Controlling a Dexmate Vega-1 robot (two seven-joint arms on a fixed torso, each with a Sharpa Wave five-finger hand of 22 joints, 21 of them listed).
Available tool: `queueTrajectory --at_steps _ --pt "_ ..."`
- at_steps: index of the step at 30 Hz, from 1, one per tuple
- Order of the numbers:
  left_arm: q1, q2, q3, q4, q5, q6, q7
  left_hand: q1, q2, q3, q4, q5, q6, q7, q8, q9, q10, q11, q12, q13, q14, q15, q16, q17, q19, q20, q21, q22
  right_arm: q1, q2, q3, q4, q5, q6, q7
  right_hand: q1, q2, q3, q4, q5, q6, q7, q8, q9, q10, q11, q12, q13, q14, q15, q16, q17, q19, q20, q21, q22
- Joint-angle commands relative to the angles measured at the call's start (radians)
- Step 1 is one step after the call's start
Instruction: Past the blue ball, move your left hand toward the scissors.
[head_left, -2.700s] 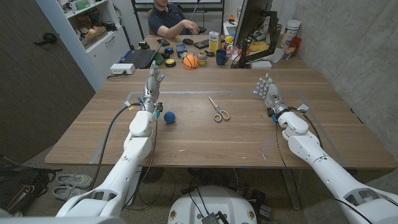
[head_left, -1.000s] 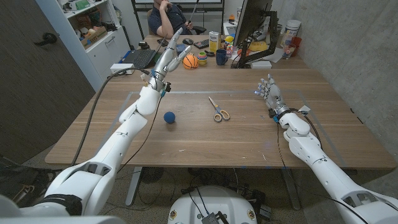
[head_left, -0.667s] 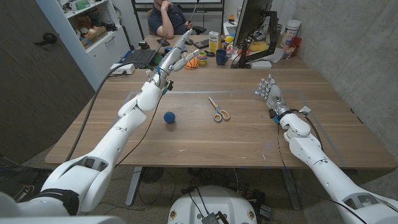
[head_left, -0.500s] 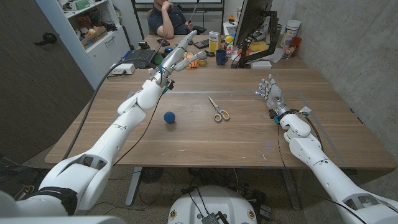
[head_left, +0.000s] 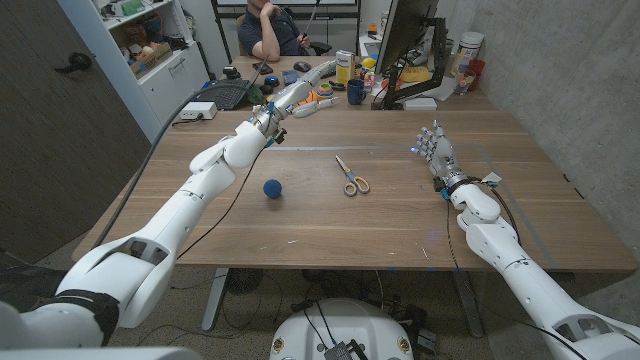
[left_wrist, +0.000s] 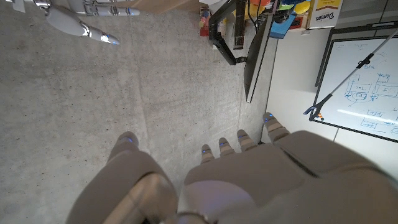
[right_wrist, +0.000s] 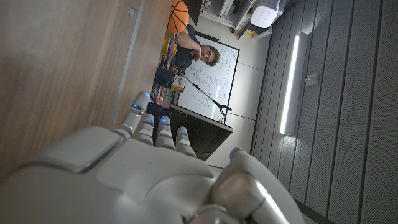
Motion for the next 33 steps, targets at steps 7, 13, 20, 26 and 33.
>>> queueTrajectory --at_steps 7,13,20,26,33 --pt "-0.067 0.009 0.089 0.029 0.030 0.006 -0.140 0.031 0.011 0.001 -0.015 0.011 -0.272 -0.010 0.005 0.005 -0.316 -0.003 0.005 0.002 -0.215 -0.006 0.010 0.001 -0.007 -0.010 -0.007 0.001 -0.018 -0.004 0.007 -0.010 0.009 0.006 -0.009 0.002 0.016 -0.010 0.002 0.006 -0.001 0.005 0.007 0.004 0.003 0.008 0.003 0.004 0.004 0.006 -0.006 0.002 -0.079 0.003 -0.007 0.005" --pt "-0.078 0.003 0.116 0.039 0.025 0.029 -0.206 0.058 0.017 -0.004 -0.025 0.015 -0.272 -0.009 0.010 0.006 -0.301 0.039 0.011 0.001 -0.186 0.006 0.023 0.000 0.021 -0.019 0.000 0.001 -0.016 -0.004 0.006 -0.005 0.010 0.005 -0.006 0.002 0.017 -0.013 0.002 0.006 -0.003 0.005 0.007 0.004 0.004 0.006 0.003 0.004 0.004 0.006 -0.007 0.002 -0.080 0.004 -0.009 0.005" --pt "-0.092 0.005 0.141 0.049 0.040 0.036 -0.243 0.077 0.017 -0.009 -0.033 0.017 -0.269 -0.009 0.012 0.006 -0.267 0.040 0.021 0.000 -0.160 0.003 0.032 -0.002 0.044 -0.023 0.002 0.000 -0.015 -0.004 0.008 -0.005 0.010 0.000 -0.008 0.002 0.017 -0.015 0.002 0.006 -0.004 0.005 0.006 0.004 0.006 0.007 0.004 0.004 0.004 0.006 -0.008 0.002 -0.080 0.004 -0.011 0.005" --pt "-0.102 0.009 0.162 0.047 0.061 0.046 -0.269 0.107 0.022 -0.014 -0.044 0.018 -0.253 -0.009 0.020 0.008 -0.212 0.030 0.032 -0.001 -0.119 0.001 0.044 -0.005 0.080 -0.031 0.006 -0.001 -0.012 -0.003 0.006 0.001 0.008 0.003 -0.006 0.002 0.018 -0.017 0.002 0.006 -0.005 0.006 0.006 0.004 0.006 0.008 0.004 0.004 0.004 0.005 -0.009 0.002 -0.080 0.004 -0.012 0.005" --pt "-0.111 0.005 0.185 0.057 0.087 0.052 -0.273 0.133 0.022 -0.023 -0.054 0.017 -0.218 -0.008 0.030 0.009 -0.167 0.014 0.035 -0.002 -0.081 -0.016 0.052 -0.007 0.120 -0.041 0.006 -0.002 -0.010 0.001 0.009 0.006 0.011 0.005 -0.006 0.002 0.018 -0.019 0.002 0.007 -0.008 0.006 0.005 0.004 0.007 0.007 0.004 0.004 0.005 0.006 -0.010 0.002 -0.080 0.004 -0.014 0.005"
